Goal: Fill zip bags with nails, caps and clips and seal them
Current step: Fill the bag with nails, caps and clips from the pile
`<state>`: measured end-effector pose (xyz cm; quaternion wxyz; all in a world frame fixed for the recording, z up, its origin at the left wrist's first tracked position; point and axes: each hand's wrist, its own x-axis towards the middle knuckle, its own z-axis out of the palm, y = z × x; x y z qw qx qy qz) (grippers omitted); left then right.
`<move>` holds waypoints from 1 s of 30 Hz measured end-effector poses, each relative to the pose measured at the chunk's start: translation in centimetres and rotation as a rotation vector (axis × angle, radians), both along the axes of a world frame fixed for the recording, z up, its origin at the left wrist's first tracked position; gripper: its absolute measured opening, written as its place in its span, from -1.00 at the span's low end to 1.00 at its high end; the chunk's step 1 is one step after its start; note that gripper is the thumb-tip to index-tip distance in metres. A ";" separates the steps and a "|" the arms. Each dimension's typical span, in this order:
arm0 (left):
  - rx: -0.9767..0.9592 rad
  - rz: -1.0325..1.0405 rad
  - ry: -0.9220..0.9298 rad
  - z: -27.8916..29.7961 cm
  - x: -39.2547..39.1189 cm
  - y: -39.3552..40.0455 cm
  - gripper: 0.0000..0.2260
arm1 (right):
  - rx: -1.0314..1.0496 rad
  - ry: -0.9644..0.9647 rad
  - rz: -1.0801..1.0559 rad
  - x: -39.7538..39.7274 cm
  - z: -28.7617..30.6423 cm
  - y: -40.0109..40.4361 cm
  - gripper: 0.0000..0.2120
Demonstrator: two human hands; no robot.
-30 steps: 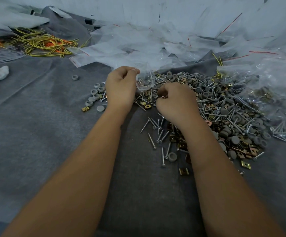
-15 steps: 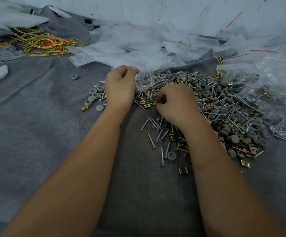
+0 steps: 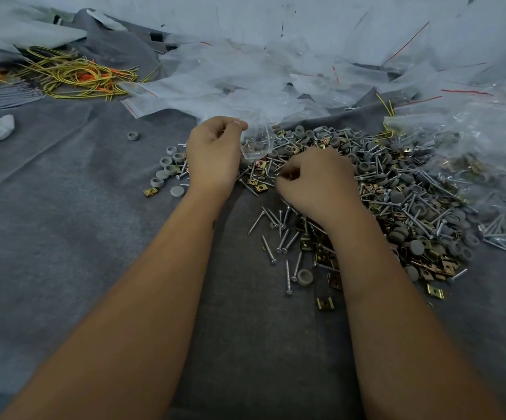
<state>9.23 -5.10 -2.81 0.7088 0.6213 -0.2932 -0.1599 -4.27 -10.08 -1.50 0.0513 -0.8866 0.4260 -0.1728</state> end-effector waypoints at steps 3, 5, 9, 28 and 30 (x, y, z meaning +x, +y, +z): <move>0.004 0.009 -0.011 0.0 0.0 0.0 -0.81 | 0.020 0.081 0.041 0.2 -0.3 0.0 -0.77; 0.005 0.006 -0.008 0.0 0.0 0.0 -0.80 | 0.030 0.030 0.058 0.3 -0.4 0.0 -0.88; 0.004 0.000 -0.012 -0.1 0.0 0.0 -0.81 | -0.004 0.015 0.079 0.5 -0.5 0.2 -0.88; 0.001 -0.065 -0.123 0.3 -0.6 0.5 -0.85 | -0.037 -0.723 0.172 0.4 -0.4 0.1 -0.51; -0.030 -0.095 -0.068 0.5 -0.6 0.6 -0.83 | 0.086 -0.752 0.192 0.3 -0.3 0.1 -0.39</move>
